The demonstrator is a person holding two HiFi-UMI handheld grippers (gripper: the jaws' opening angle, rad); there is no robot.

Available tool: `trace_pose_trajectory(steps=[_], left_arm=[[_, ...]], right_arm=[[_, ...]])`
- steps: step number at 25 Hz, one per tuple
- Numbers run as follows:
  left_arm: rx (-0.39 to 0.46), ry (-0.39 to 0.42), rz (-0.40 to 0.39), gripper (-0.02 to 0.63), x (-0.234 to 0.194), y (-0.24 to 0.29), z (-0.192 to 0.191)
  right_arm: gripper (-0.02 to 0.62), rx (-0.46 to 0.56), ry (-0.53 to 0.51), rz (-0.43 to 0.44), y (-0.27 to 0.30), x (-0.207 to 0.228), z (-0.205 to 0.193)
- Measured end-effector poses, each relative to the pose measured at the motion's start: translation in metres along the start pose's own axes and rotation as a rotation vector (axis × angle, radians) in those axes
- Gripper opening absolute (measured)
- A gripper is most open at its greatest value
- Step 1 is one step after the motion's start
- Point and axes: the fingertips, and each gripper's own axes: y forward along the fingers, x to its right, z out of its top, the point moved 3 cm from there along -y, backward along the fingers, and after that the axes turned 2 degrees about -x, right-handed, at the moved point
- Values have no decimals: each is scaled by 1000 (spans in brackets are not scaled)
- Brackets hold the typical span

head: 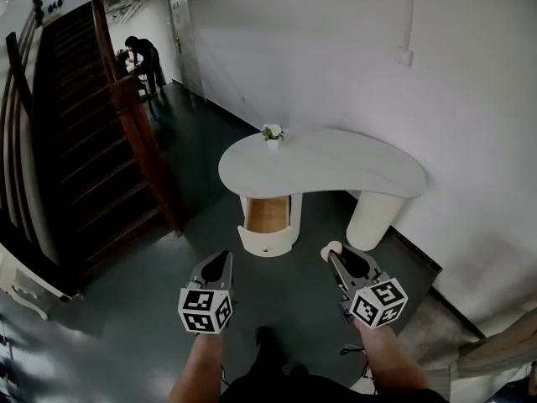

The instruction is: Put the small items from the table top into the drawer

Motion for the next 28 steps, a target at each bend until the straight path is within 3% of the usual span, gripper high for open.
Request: trace_pose_trajectory(steps=[5,12,19,28], left_arm=[[-2,-4,-6,0,-22,36,-7],[-23,-16,-7,0,-85,104,-14],[-50,-12,-51,0,-132,164,-12],[-29,-17,-120,0,-159,189,4]], right_arm=[[86,-30,-3,0,43,13,-3],[86,-83,12,-7,133,36,-13],[87,-109,18,-1,218,46,-13],[89,-92,34,-35,256,48,-6]])
